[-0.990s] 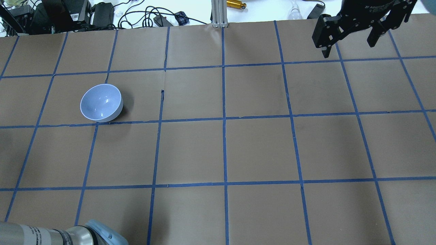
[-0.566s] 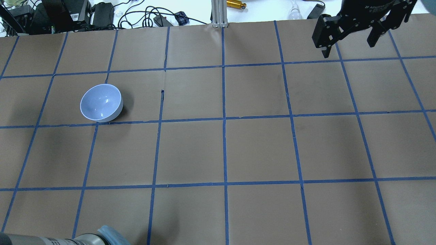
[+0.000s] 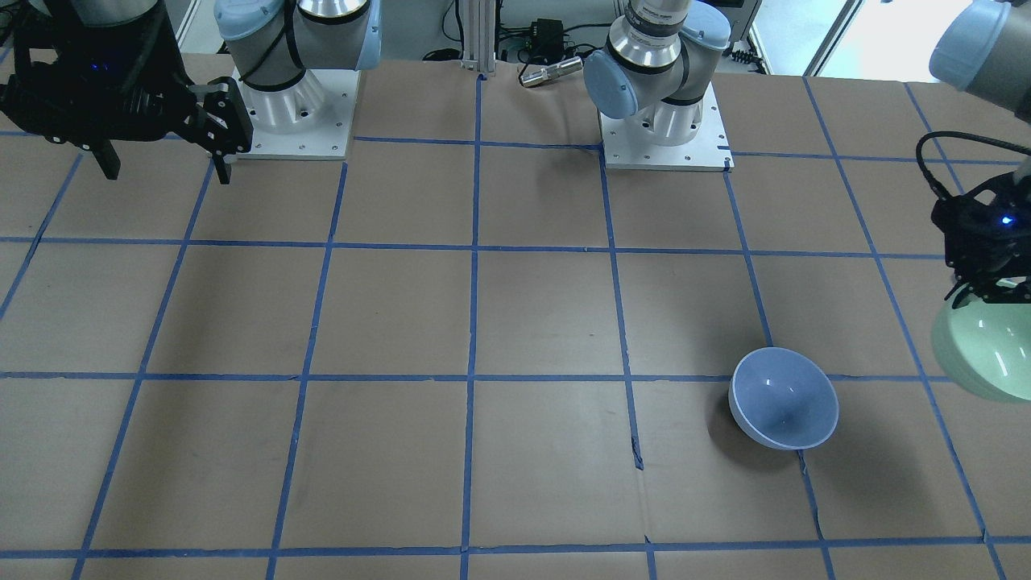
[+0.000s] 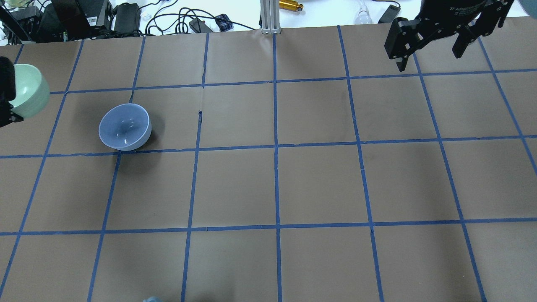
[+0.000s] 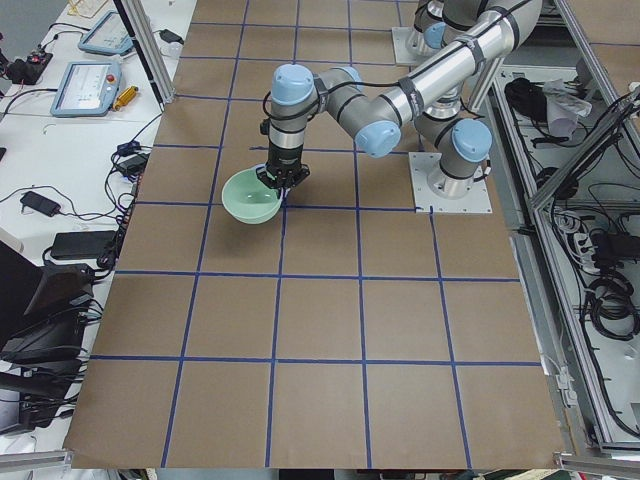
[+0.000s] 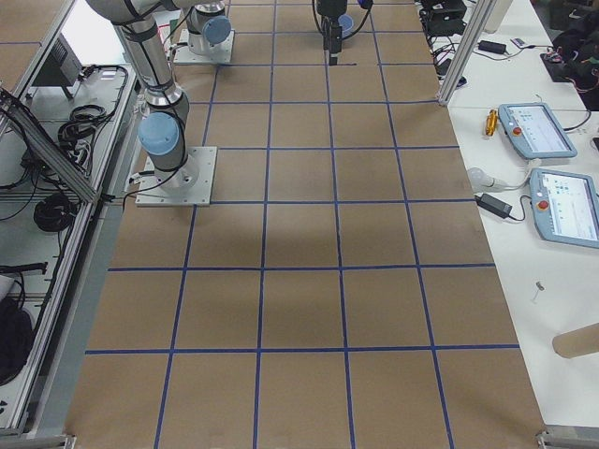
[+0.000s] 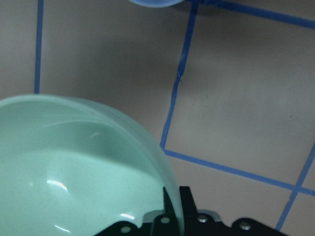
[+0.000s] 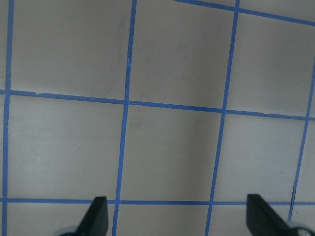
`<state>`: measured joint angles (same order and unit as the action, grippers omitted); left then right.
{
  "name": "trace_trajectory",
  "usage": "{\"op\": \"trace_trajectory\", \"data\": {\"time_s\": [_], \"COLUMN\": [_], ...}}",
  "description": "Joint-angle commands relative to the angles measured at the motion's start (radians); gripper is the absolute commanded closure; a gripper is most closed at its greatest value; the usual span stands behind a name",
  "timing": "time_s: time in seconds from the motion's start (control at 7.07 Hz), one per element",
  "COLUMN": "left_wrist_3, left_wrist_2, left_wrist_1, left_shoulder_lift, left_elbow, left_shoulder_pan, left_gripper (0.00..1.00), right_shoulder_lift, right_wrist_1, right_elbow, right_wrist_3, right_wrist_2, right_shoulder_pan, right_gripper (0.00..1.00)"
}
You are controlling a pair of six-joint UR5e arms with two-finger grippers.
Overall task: Stack green bowl on blue bowl
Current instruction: 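Lift the green bowl with the left gripper and carry it over the blue bowl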
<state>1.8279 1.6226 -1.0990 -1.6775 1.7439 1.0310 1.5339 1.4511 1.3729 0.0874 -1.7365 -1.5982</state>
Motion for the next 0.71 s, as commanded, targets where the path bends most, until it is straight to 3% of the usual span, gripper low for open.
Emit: {"op": "trace_trajectory", "data": {"time_s": [0.0, 0.57], "left_wrist_3": [-0.204, -0.331], "left_wrist_2": [0.010, 0.003], "left_wrist_1": [-0.002, 0.048], "left_shoulder_lift": [-0.014, -0.089], "left_elbow": [0.008, 0.046], "left_shoulder_pan": [0.159, 0.244], "left_gripper": [1.00, 1.00], "right_shoulder_lift": [0.000, 0.000], "right_wrist_1": [0.000, 0.000], "right_elbow": [0.000, 0.000], "right_wrist_3": [0.000, 0.000], "right_wrist_2": [0.000, 0.000], "right_shoulder_pan": [0.001, 0.000], "right_gripper": [0.00, 0.00]}}
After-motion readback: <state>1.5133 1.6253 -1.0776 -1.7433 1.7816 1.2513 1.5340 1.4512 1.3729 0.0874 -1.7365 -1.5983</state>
